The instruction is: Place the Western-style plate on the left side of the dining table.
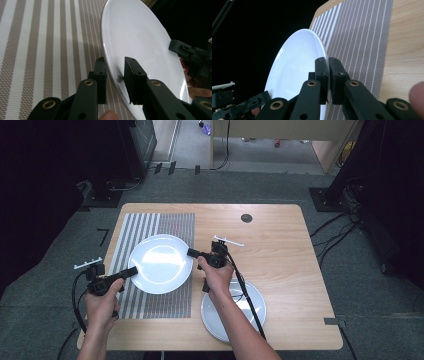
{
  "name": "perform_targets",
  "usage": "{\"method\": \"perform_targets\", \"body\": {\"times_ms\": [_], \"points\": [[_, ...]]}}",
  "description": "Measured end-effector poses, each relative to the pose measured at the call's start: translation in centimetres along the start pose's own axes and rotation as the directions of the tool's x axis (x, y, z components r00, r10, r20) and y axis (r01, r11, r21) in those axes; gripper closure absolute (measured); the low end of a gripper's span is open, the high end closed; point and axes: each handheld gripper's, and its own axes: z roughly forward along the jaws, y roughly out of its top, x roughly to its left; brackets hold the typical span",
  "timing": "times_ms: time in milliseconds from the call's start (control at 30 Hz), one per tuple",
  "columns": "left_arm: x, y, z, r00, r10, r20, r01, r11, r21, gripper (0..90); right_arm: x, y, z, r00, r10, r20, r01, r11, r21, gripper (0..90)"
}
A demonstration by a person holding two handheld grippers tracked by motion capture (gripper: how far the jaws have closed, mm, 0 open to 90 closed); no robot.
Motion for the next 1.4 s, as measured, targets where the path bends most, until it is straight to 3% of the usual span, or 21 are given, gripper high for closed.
{"method": "perform_targets", "body": {"times_ms": [267,533,800,1000,1400], "points": [[2.0,0.7,0.4,0.9993,-0.025,-0.029,0.025,0.9996,0.009,72.4,0.5,0.3,2.5,0.9997,-0.001,0.025,0.001,1.000,0.027,87.3],[3.0,1.8,0.7,0.9974,-0.023,-0.068,0.023,0.9997,0.009,72.2,-0.2,0.2,5.2,0.9977,0.057,0.036,-0.059,0.998,0.036,86.6],[4.3,2.1,2.1,0.9945,-0.034,-0.099,0.036,0.9991,0.022,71.8,-1.0,-0.1,6.8,0.9957,0.069,0.062,-0.072,0.997,0.034,86.4],[5.0,2.3,2.8,0.9914,-0.048,-0.121,0.052,0.9984,0.024,71.5,-1.5,-0.3,7.7,0.9940,0.072,0.083,-0.075,0.997,0.032,86.2],[6.2,2.4,4.6,0.9867,-0.074,-0.145,0.079,0.9964,0.031,70.8,-1.7,0.0,9.4,0.9897,0.021,0.142,-0.025,0.999,0.030,85.4]]}}
